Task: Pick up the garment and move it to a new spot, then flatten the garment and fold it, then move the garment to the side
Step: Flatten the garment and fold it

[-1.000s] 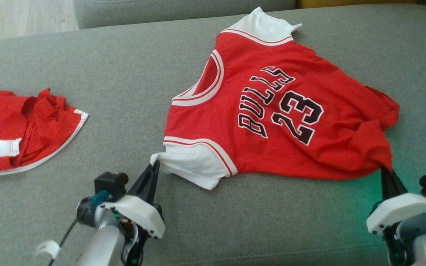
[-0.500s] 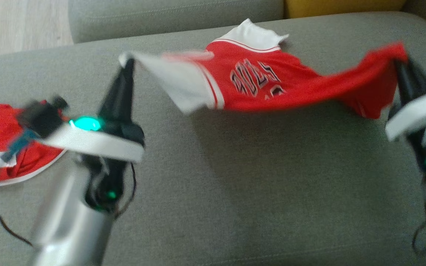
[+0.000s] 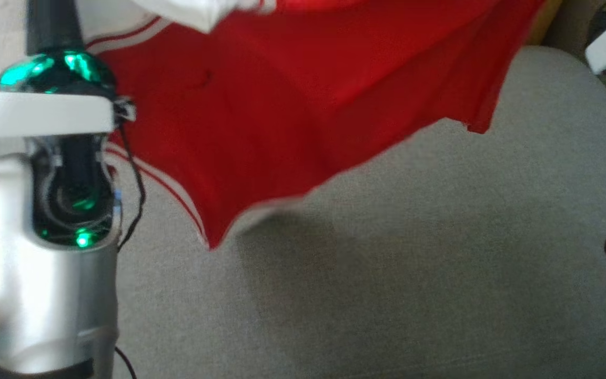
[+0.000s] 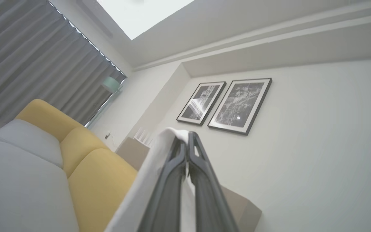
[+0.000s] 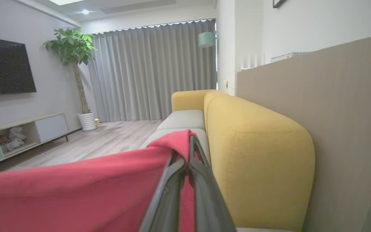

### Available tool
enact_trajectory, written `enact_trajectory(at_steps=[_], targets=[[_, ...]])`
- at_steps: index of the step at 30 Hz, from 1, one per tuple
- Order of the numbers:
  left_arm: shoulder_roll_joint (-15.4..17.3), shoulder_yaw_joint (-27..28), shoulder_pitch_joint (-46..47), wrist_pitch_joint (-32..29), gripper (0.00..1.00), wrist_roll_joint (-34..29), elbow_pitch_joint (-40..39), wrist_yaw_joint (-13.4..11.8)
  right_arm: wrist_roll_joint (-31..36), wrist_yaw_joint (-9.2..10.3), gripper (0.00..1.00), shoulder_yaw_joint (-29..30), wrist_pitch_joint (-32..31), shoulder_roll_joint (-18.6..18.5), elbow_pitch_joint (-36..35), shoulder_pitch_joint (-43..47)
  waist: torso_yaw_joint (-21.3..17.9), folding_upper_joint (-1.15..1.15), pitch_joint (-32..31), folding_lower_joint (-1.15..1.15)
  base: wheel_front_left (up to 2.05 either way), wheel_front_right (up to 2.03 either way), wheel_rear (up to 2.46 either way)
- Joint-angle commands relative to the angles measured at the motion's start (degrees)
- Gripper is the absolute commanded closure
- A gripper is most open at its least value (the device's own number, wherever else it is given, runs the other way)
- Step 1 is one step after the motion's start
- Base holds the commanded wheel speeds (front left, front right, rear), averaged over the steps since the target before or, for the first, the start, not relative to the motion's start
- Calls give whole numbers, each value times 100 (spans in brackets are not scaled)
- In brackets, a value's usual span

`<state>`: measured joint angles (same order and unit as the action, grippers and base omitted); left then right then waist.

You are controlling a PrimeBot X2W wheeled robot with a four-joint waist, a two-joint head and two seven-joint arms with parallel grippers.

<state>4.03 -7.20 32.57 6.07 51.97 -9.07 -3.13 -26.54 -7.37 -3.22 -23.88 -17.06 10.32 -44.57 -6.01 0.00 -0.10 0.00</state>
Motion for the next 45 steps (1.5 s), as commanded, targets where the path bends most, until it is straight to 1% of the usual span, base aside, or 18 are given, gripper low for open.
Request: enact_trajectory(at_steps=[1,3,4,7,11,13,18,20,22,24,27,31,32,33,35,38,41,45], targets=[[122,266,271,-28,100,30,-320,-78,-35,-12,100,103,-188,57,-147,-183,-4,0,-59,0,0,0,0],[150,329,168,-56,100,17,-526,-192,-39,-12,100,334,-513,145,-186,-66,-15,0,-108,0,0,0,0],[150,329,168,-56,100,17,-526,-192,-39,-12,100,334,-513,145,-186,-66,-15,0,-108,0,0,0,0],[157,416,-76,-185,100,104,-818,-397,15,-12,100,570,-1136,208,-409,252,-39,0,-156,0,0,0,0],[348,405,-337,-469,100,41,-1118,-582,28,-12,100,758,-2000,237,-887,706,-78,0,-133,0,0,0,0],[451,399,-368,-627,100,-6,-1126,-694,36,-12,100,962,-2315,333,-1077,786,-106,0,-77,0,0,0,0],[619,324,77,-1051,100,-25,-683,-895,167,-12,100,1573,-2910,897,-1017,441,-155,0,240,0,0,0,0],[705,227,543,-1218,100,-97,-342,-914,287,-12,100,1754,-3030,1059,-856,66,-140,0,533,0,0,0,0],[684,182,1151,-1366,100,-64,103,-949,390,-12,100,1882,-3055,1179,-622,-433,-115,0,902,0,0,0,0],[737,157,1914,-1395,100,-163,610,-934,501,-12,100,2009,-2924,1252,-348,-1071,-66,0,1342,0,0,0,0],[732,139,3101,-1261,100,-298,1401,-832,621,-12,100,2225,-2428,1316,197,-2142,32,0,1950,0,0,0,0],[666,186,4372,-759,100,-445,2327,-576,715,-12,100,2407,-1294,1334,994,-3334,198,0,2447,0,0,0,0],[596,228,4778,-486,100,-449,2719,-433,624,-12,100,2512,-686,1323,1367,-3730,288,0,2588,0,0,0,0],[559,245,4926,-355,100,-444,2884,-354,514,-12,100,2554,-390,1318,1529,-3884,337,0,2641,0,0,0,0],[510,243,5107,-115,100,-454,3165,-180,253,-12,100,2620,119,1299,1833,-4068,427,0,2716,0,0,0,0],[427,163,5124,124,100,-453,3489,108,-165,-12,100,2579,603,1220,2216,-4020,548,0,2806,0,0,0,0],[400,19,4889,288,100,-526,3738,338,-556,-12,100,2467,768,1162,2602,-3692,641,0,2858,0,0,0,0],[392,-137,4290,454,100,-591,3984,570,-925,-12,100,2185,888,1078,3006,-3050,755,0,2827,0,0,0,0]])
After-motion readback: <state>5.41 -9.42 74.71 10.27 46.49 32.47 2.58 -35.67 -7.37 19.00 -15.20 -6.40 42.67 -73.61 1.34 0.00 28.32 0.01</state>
